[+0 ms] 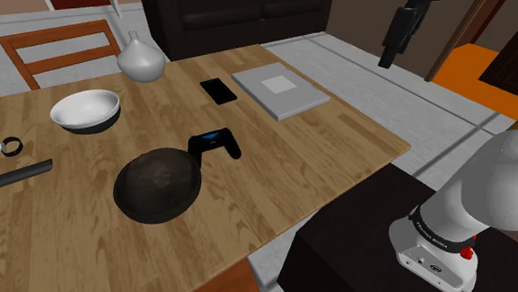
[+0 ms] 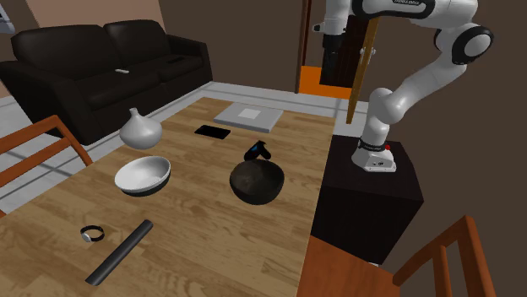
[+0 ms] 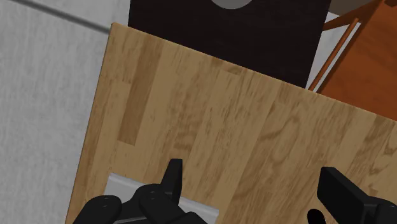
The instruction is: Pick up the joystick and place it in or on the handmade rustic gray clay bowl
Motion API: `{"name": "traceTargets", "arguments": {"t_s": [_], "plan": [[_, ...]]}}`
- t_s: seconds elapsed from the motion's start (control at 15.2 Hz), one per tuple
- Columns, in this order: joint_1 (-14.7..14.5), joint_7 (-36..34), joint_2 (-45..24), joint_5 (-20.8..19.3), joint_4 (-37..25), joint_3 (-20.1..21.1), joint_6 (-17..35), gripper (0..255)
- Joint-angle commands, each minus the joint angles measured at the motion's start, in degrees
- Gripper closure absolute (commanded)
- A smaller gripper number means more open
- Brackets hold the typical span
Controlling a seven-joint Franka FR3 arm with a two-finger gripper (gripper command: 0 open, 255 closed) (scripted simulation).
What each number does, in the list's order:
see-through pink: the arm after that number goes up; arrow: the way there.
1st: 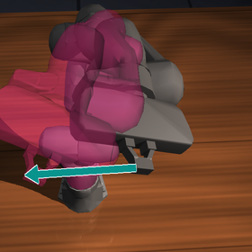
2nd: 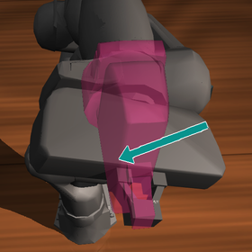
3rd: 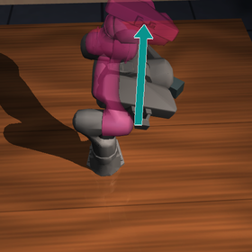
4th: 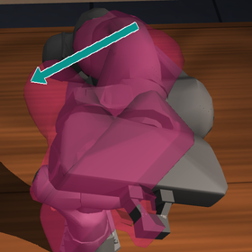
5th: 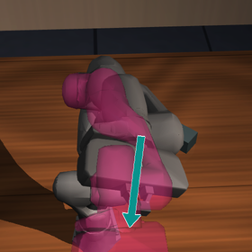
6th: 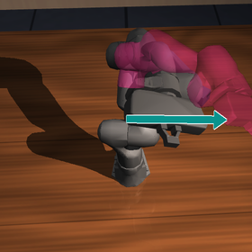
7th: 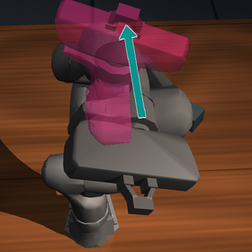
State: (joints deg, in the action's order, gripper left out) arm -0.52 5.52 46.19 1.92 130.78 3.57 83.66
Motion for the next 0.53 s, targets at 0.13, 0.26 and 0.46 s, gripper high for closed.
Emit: {"name": "traceTargets", "arguments": {"t_s": [0.13,0.26,0.46], "plan": [[-0.7,-0.3,-2.4,1.0,0.6,1.1,3.3,0],[-1.4,-0.6,-5.0,2.0,1.0,2.2,6.6,0],[-2.4,-1.0,-9.2,3.3,1.0,3.9,11.4,0]]}}
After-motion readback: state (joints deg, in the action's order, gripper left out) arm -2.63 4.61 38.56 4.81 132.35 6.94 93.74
